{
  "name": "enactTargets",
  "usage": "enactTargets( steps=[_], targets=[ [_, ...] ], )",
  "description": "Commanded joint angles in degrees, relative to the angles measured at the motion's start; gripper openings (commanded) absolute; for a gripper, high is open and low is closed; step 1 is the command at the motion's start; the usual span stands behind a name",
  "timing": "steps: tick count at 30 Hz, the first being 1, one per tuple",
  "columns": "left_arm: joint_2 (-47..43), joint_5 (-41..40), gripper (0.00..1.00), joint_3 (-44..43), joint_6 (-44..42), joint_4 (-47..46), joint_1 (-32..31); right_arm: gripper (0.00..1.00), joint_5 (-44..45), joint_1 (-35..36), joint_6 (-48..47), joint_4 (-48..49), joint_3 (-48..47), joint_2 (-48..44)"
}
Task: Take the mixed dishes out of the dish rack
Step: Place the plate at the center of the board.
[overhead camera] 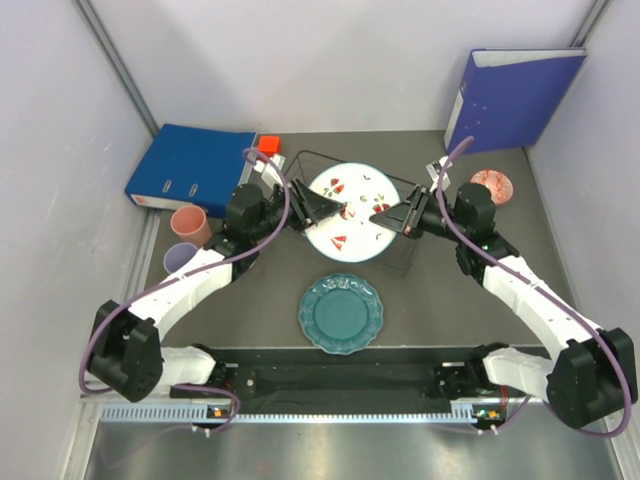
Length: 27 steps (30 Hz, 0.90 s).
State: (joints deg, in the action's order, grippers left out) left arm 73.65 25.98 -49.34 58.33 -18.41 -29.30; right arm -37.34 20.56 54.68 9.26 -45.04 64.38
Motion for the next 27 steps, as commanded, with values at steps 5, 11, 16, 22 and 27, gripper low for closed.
enactTargets(
  steps=[5, 11, 16, 22, 27],
  targets=[
    [-2.98, 7.69, 0.57, 3.37, -1.72, -9.97, -0.50, 0.00, -10.99, -2.10, 14.67, 17.91, -3.92, -3.21],
    [-3.77, 6.63, 0.57, 4.52, -1.02, -10.24, 0.73, 0.00, -12.23, -4.65, 14.93, 17.46, -4.01, -4.17],
    [-5.70, 3.47, 0.61, 5.31, -1.20, -7.78, 2.23, 0.00, -12.05, -6.75, 13.88, 16.15, -4.27, -5.23],
    [-8.96, 1.97, 0.74, 5.13, -2.51, -4.09, 4.78, 0.00, -11.96, -7.20, 12.56, 14.91, -4.53, -5.23],
    [-9.22, 3.20, 0.71, 5.75, -1.37, -5.22, 4.95, 0.00, -11.70, -7.11, 12.47, 15.18, -4.53, -4.88]
  ],
)
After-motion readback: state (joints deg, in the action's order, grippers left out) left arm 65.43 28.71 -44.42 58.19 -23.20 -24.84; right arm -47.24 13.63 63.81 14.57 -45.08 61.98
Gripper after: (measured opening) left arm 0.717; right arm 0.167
